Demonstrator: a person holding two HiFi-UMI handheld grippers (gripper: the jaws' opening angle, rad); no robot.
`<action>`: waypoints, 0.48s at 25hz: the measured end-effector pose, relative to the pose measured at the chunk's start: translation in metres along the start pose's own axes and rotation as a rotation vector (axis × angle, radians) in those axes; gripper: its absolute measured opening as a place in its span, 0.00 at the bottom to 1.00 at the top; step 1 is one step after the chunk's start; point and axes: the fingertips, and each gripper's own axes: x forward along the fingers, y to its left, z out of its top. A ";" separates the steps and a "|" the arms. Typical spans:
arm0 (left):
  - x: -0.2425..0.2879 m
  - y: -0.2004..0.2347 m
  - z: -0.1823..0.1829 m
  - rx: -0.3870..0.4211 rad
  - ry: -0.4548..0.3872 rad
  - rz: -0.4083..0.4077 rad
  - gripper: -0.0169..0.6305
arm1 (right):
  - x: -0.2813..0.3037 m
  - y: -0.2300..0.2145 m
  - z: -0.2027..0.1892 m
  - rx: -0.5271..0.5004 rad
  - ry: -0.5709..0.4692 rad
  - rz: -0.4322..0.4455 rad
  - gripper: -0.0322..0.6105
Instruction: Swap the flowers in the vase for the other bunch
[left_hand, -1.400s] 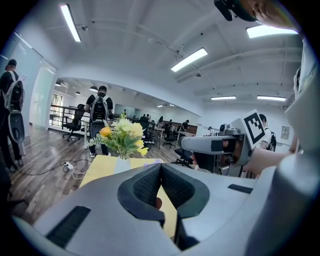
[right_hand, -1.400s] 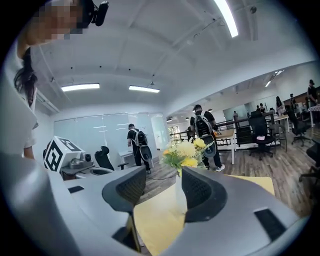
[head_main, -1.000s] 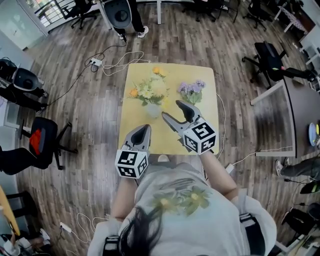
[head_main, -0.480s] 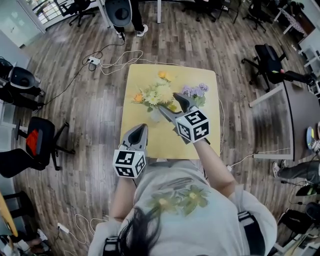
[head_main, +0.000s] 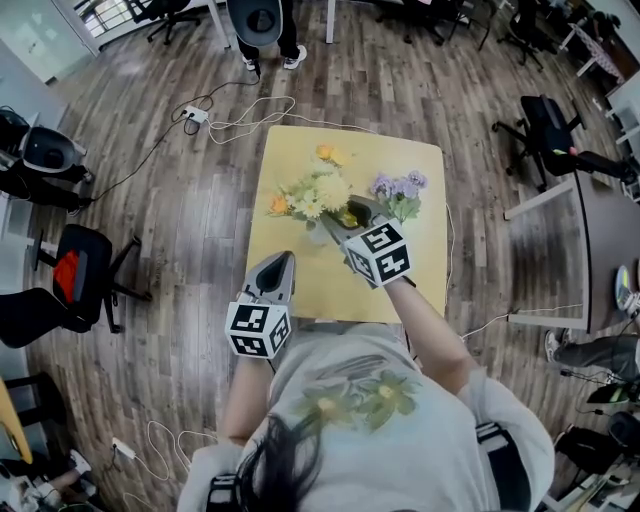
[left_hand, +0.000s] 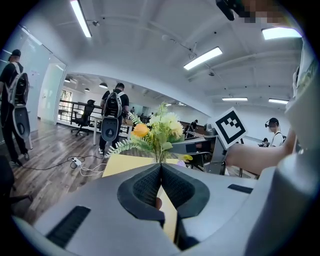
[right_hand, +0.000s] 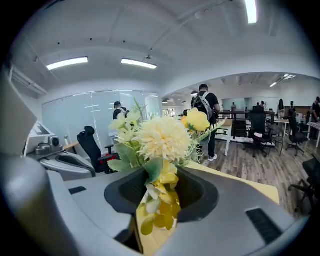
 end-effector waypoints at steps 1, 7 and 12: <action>0.001 0.001 0.000 -0.002 0.002 0.000 0.05 | 0.001 -0.001 0.001 -0.001 -0.006 0.001 0.32; 0.008 0.002 -0.002 -0.005 0.005 -0.009 0.05 | -0.003 -0.001 0.005 -0.020 -0.054 0.004 0.19; 0.012 -0.003 -0.003 -0.002 0.009 -0.018 0.05 | -0.012 -0.001 0.017 -0.052 -0.108 0.009 0.17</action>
